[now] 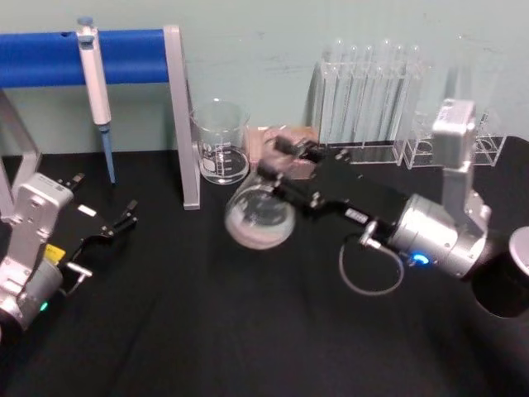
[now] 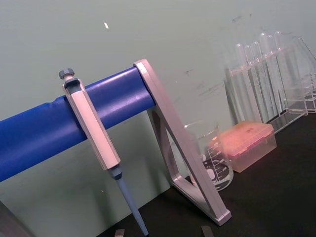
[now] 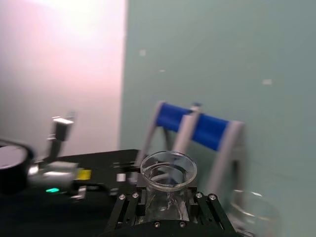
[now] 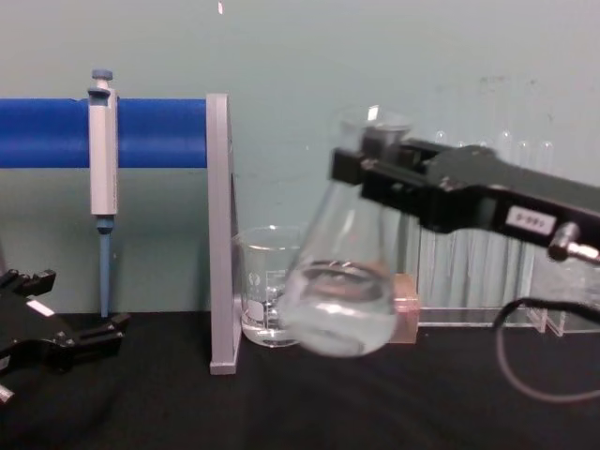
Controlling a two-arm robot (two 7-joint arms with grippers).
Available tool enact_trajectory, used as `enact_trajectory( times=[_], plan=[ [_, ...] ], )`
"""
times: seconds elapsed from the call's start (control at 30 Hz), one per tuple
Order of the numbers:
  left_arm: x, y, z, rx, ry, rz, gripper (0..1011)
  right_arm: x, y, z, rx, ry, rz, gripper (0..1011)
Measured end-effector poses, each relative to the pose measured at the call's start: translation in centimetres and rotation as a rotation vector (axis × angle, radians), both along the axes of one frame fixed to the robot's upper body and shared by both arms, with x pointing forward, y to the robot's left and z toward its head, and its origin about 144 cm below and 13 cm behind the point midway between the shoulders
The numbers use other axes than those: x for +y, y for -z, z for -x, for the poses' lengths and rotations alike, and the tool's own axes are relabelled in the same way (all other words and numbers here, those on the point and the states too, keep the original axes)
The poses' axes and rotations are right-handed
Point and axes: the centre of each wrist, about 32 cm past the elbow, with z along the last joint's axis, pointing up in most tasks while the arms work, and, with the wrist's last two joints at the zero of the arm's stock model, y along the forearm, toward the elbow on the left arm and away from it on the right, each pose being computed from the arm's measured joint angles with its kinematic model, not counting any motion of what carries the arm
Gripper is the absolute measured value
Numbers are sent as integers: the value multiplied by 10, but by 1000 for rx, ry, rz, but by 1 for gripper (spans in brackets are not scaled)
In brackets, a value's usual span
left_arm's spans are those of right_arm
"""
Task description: Grasp the erlenmeyer flask with one hand, shake it three times, then place it back.
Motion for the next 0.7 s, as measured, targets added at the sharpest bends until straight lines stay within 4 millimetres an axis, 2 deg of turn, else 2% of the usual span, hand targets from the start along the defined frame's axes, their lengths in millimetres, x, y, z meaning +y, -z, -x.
enact_trajectory(
  times=[0.1,0.37,0.7],
  plan=[
    [0,0,0,0,0,0,1001,-6,1,1,3,63,-11,456],
    [0,0,0,0,0,0,1001,-40,2,7,21,311,-24,456],
    [0,0,0,0,0,0,1001,-65,1,17,32,480,-27,456]
  ],
)
